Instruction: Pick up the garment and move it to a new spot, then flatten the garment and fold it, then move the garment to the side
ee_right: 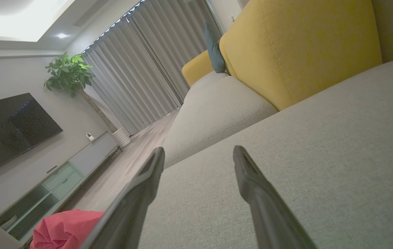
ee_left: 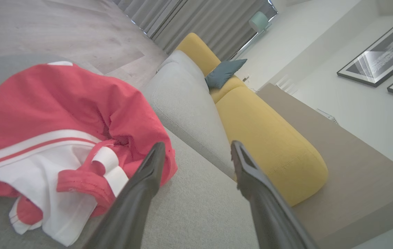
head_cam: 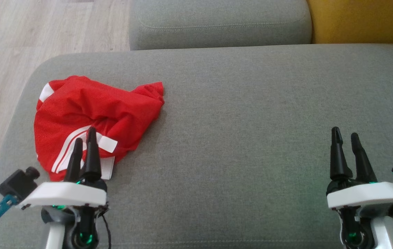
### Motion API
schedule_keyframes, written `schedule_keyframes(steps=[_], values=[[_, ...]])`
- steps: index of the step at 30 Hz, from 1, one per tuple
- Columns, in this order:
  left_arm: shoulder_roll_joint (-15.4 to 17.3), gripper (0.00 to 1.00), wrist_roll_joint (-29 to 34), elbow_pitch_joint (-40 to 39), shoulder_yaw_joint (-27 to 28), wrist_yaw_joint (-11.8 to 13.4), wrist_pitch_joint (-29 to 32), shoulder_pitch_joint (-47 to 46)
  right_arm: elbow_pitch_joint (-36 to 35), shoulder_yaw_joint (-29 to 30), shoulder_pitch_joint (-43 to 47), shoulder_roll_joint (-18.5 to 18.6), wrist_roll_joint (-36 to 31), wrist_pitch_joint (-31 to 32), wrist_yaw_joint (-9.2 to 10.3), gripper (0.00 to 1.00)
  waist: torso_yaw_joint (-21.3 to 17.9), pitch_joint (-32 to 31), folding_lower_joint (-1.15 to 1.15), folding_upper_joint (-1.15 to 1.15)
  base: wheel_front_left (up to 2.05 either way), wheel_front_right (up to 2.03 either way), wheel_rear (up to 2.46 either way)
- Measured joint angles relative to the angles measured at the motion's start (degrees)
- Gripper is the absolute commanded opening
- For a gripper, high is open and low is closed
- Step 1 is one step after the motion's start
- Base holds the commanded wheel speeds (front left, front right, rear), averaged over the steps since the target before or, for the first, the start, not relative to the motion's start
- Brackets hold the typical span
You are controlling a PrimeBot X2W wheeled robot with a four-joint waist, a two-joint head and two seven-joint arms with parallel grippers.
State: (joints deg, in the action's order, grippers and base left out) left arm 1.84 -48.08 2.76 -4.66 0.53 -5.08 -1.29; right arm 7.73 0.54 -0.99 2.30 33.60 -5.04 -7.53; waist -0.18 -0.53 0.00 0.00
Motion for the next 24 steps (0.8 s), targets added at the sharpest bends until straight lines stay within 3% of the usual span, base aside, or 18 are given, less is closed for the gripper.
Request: schedule_keyframes(steps=[15,24], values=[[0.2,1.00,15.8,-1.8,-5.7,1.1,-2.3,0.0,-1.2,-0.7,0.1,0.0,-9.6,-2.2,0.00,1.00,-0.1,-0.3,0.00,0.00,0.00,0.00,0.00],[2.4,1.00,27.1,-2.1,-11.3,5.3,-4.2,0.0,-0.7,-2.4,0.1,0.0,-19.7,-4.1,0.00,1.00,-0.2,-0.5,0.00,0.00,0.00,0.00,0.00]])
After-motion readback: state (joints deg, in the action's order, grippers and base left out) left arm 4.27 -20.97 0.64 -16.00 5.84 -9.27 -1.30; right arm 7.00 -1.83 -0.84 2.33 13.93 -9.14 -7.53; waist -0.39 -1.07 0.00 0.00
